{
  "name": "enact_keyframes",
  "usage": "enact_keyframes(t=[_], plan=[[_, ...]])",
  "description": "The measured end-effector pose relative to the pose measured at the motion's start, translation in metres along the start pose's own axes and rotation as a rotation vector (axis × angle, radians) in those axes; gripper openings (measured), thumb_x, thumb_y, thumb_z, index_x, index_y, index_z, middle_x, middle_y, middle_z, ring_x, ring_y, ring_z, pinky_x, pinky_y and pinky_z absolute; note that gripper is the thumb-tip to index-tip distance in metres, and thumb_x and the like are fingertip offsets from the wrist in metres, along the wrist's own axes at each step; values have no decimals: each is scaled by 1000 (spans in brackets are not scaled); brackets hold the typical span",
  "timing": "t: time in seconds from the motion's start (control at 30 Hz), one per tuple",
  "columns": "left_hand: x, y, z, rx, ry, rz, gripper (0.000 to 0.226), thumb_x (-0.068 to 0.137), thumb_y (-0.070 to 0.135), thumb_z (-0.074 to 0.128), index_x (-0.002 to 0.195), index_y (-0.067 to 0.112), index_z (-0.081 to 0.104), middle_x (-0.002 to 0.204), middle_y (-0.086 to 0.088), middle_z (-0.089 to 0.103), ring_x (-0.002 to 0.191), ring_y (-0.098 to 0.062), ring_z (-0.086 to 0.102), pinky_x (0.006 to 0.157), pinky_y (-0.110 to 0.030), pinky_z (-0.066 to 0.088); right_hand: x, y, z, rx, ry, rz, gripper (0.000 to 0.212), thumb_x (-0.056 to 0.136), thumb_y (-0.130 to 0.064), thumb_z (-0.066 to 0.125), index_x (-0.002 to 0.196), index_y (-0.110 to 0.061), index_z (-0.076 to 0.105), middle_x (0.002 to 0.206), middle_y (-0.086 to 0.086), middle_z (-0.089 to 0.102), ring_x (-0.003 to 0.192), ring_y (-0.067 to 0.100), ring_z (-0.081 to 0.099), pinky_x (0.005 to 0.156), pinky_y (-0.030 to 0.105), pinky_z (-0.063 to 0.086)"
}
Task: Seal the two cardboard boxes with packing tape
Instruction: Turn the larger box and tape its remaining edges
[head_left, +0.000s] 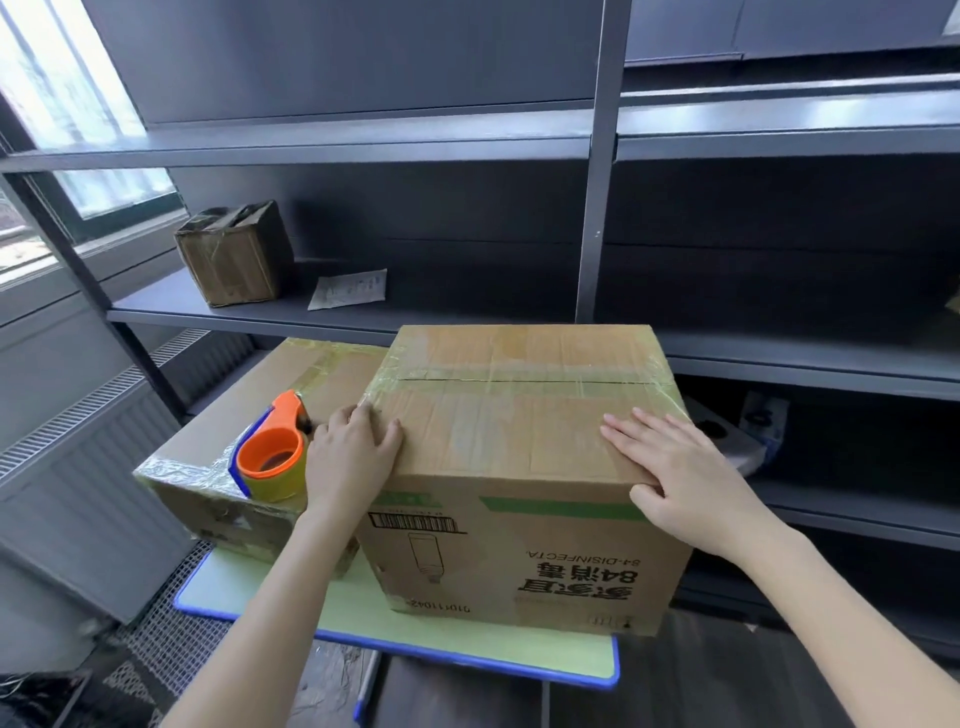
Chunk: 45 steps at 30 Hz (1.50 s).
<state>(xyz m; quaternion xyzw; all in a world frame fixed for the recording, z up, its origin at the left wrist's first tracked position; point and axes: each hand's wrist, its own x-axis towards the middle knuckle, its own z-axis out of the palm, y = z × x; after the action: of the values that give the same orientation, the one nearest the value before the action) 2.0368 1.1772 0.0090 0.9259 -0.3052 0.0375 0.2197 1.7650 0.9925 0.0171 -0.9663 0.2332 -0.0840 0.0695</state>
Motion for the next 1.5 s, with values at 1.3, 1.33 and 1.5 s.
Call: enact_keyframes(t=[1.3,1.33,1.5], plan=[[37,-145,-57,-163,603,231,32,75,8,72,106,0,69,98,-9,73,64,-29,57,53,-29,49,180,-329,40,1276,-47,268,27,92,-22,50,92,2,62,91,20,63,87,33,59,86,34,47],[35,-141,-59,-134,673,289,31,78,13,66,107,1,70,101,-6,73,63,-29,56,51,-30,51,183,-330,36,1405,-80,318,27,92,-26,51,89,-1,62,88,18,60,82,29,58,83,34,47],[20,-114,-58,-8,796,490,29,83,25,57,95,6,75,103,0,72,60,-24,58,55,-26,52,181,-324,33,1731,1,333,20,91,-21,57,85,-5,68,84,11,68,80,22,65,74,29,52]])
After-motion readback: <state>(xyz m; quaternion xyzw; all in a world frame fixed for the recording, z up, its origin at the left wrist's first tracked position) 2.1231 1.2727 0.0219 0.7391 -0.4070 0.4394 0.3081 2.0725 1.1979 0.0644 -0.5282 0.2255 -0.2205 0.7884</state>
